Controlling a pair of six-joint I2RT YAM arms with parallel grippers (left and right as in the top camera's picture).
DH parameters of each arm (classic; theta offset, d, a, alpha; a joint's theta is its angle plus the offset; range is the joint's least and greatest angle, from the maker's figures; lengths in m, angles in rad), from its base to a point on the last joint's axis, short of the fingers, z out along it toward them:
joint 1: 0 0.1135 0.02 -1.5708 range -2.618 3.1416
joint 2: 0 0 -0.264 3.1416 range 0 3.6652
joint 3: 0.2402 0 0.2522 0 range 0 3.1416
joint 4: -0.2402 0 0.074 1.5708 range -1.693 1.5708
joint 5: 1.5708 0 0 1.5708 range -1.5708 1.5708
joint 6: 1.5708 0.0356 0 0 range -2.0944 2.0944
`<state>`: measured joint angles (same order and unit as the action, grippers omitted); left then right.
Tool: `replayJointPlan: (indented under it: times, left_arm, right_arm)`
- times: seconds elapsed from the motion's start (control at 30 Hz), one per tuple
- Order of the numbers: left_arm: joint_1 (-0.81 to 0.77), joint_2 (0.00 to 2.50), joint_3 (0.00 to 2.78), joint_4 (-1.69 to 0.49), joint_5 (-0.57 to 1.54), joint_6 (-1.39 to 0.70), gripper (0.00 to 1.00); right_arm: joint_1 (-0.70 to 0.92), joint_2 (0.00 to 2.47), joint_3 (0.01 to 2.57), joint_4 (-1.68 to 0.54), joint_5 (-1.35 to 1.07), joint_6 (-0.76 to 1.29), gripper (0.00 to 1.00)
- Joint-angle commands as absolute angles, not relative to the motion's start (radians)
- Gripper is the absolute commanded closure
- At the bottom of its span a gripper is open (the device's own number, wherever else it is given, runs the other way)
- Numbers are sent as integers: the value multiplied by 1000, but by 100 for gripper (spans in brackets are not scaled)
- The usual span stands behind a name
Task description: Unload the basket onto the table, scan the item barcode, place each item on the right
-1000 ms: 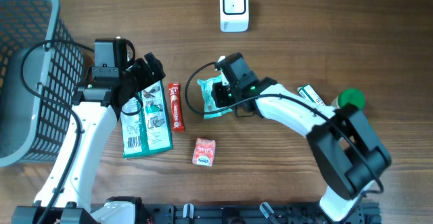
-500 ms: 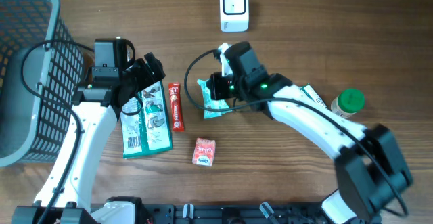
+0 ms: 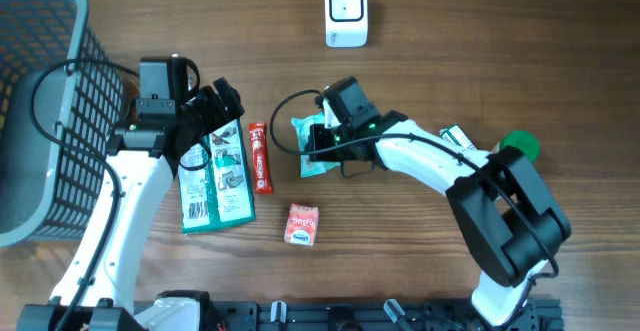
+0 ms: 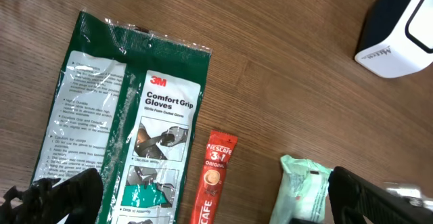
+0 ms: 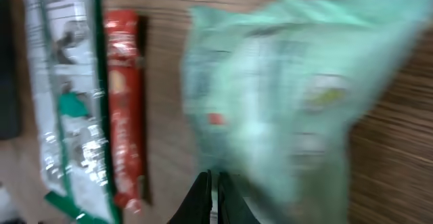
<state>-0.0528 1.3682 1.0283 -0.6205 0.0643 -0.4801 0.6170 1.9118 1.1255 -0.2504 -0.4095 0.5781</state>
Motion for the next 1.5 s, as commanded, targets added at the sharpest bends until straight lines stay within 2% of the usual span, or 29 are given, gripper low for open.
replayJointPlan:
  times: [0.0,0.17,0.53,0.8,0.97,1.17,1.27,1.47]
  left_arm:
    - [-54,1356,1044,-617,51,-476,0]
    - [-54,1356,1044,-617,51,-476,0]
    - [-54,1356,1044,-617,51,-476,0]
    - [-54,1356,1044,-617,51,-476,0]
    - [-54,1356,1044,-617,51,-476,0]
    - [-54,1356,1044,-617,51,-476,0]
    - [-54,1356,1044,-617,51,-476,0]
    - [-54,1356,1044,-617,51,-476,0]
  right_arm:
    - [617,1803,1167,-265,-465,549,95]
    - [619,1805,1158,-357,-461,542,96]
    - [647,1973,1099,-336,-442,633,96]
    - [641,1847,1211,-351,-505,523,95]
    - [634,1782,1225,-362,-348,514,96]
    - [633,1802,1201,-387,-231,505,96]
    - [626,1843,1177,-408,-121,568,96]
    - [624,1925,1164,-416,-112,579,96]
